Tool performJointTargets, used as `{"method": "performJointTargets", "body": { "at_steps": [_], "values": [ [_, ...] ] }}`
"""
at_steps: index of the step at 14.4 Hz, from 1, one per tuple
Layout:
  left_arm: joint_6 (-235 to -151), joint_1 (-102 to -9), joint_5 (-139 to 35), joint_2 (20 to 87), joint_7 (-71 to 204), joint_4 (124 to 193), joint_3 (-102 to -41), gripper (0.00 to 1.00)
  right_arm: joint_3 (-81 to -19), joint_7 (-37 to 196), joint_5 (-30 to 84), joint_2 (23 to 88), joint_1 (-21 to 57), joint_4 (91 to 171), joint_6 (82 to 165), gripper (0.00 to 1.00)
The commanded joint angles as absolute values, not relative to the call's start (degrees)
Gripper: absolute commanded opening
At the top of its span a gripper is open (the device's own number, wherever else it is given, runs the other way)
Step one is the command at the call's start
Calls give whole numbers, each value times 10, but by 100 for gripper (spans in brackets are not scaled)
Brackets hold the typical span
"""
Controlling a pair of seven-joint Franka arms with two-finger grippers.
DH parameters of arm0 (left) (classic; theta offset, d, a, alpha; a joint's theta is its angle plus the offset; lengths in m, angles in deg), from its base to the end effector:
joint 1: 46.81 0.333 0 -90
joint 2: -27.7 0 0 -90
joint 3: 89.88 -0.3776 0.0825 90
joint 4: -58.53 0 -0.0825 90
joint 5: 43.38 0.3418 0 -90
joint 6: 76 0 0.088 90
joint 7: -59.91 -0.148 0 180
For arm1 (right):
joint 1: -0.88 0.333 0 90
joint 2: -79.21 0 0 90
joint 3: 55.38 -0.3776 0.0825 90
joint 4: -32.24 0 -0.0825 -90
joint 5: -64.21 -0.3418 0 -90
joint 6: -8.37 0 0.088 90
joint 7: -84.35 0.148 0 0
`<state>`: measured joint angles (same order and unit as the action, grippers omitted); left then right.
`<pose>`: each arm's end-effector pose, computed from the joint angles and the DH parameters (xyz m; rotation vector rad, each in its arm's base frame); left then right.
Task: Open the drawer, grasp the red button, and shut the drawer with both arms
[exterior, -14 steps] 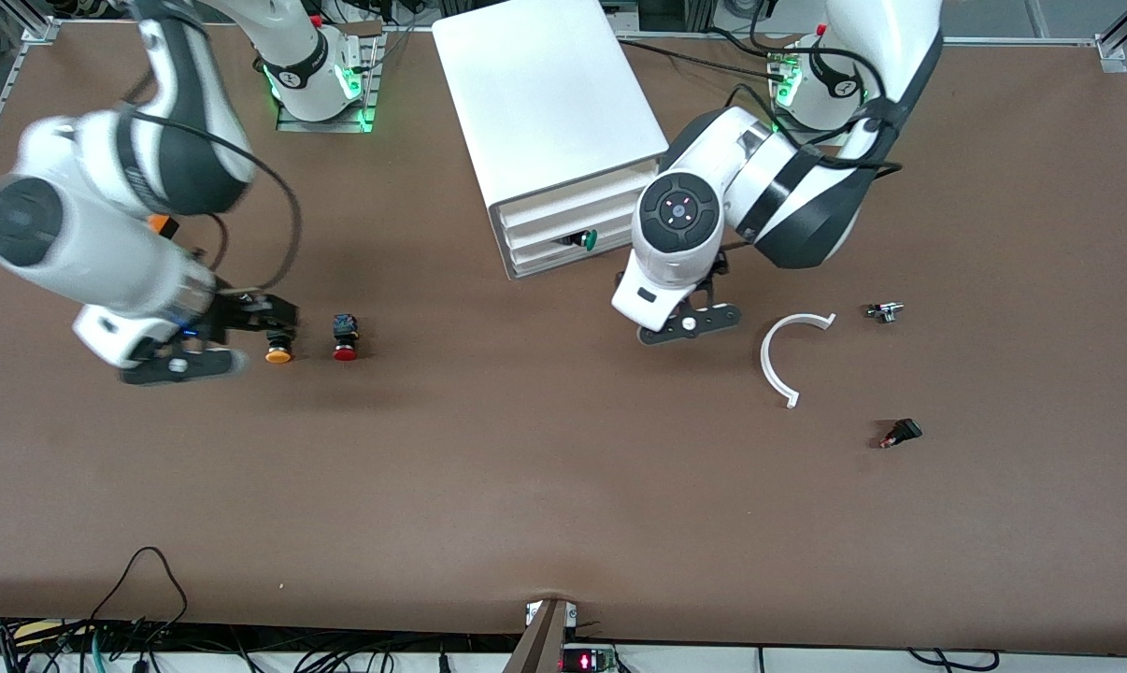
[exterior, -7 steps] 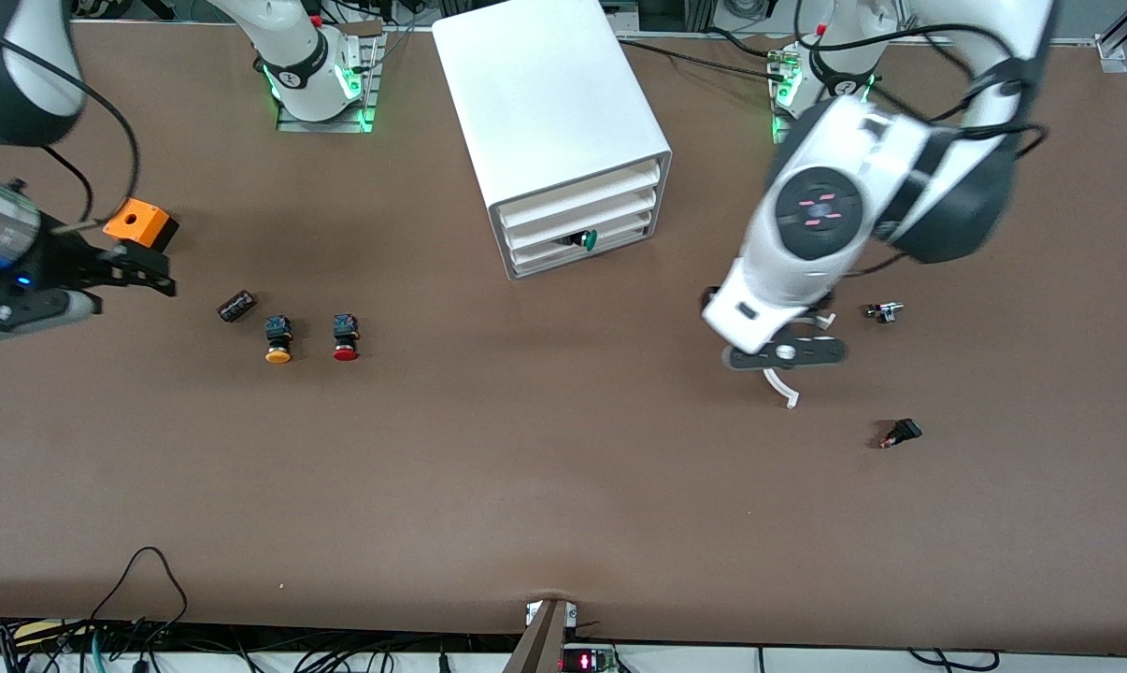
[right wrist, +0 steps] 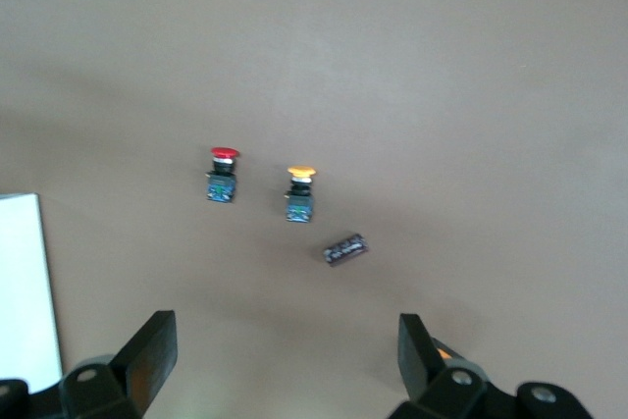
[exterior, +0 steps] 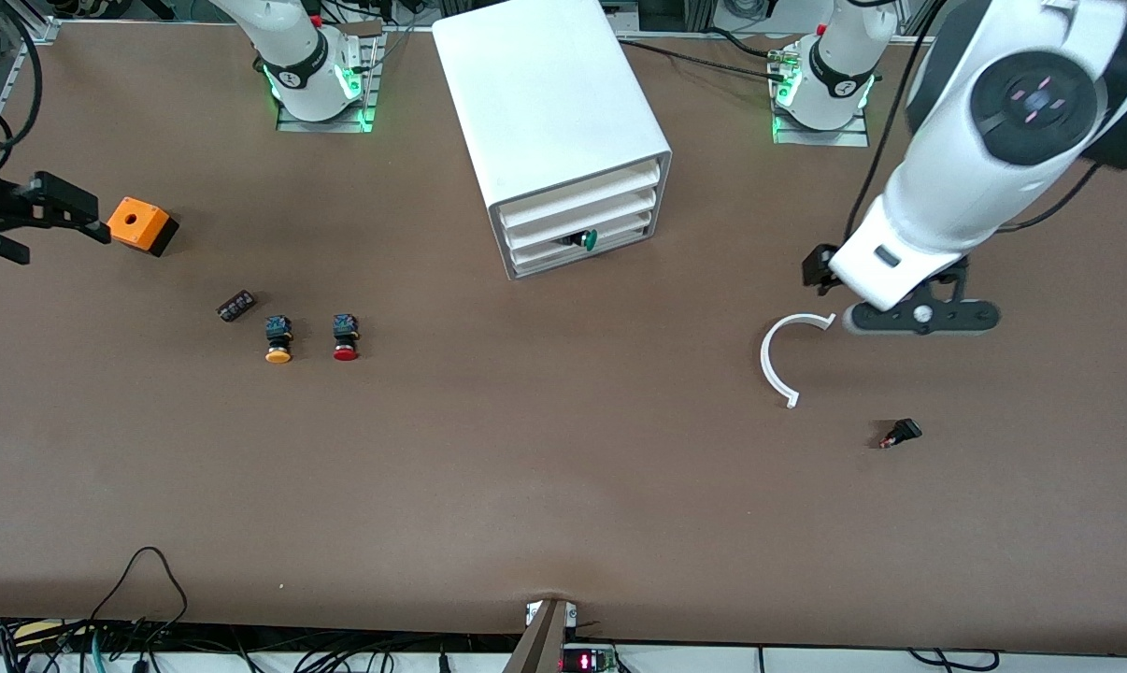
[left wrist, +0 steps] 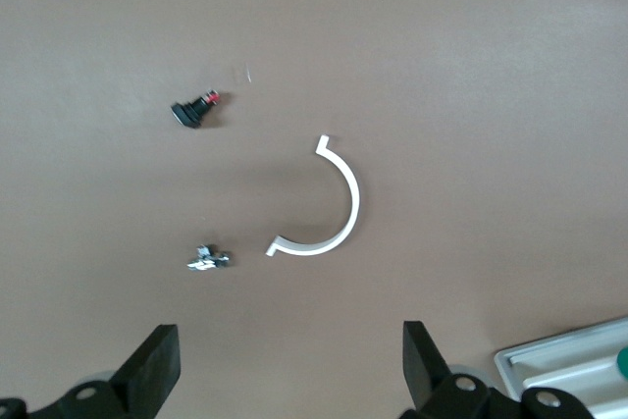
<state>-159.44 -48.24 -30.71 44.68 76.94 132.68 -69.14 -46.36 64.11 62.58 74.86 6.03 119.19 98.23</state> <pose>0.5770 -0.1587 0.5970 -2.9890 0.1027 0.1062 0.5378 -0.0284 0.6283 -3.0884 -0.4443 0.0315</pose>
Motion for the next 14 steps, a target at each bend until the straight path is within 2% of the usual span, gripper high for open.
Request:
{"method": "performJointTargets", "body": {
  "at_steps": [1,2,4,6,8,10,14],
  "values": [
    [-1543,-454,-319,419,693,1323,-687,100,-473,604,649,735,47,1181,973,100],
    [-1534,-436,-353,393,663,1327,-694,100,-472,595,650,735,45,1181,973,100],
    [-1556,-431,-399,317,638,1427,-740,100,-473,588,650,734,42,1181,973,100],
    [-1604,-440,-407,279,629,1492,-779,100,-473,584,650,734,41,1182,973,100],
    [-1650,-451,-422,255,625,1527,-801,100,-465,596,642,738,33,1181,975,100],
    [-1658,-442,-421,255,623,1526,-817,100,-443,587,620,744,33,1182,968,100],
    [-1623,-441,-421,260,633,1514,-825,100,-446,585,626,751,35,1183,957,100]
  ]
}}
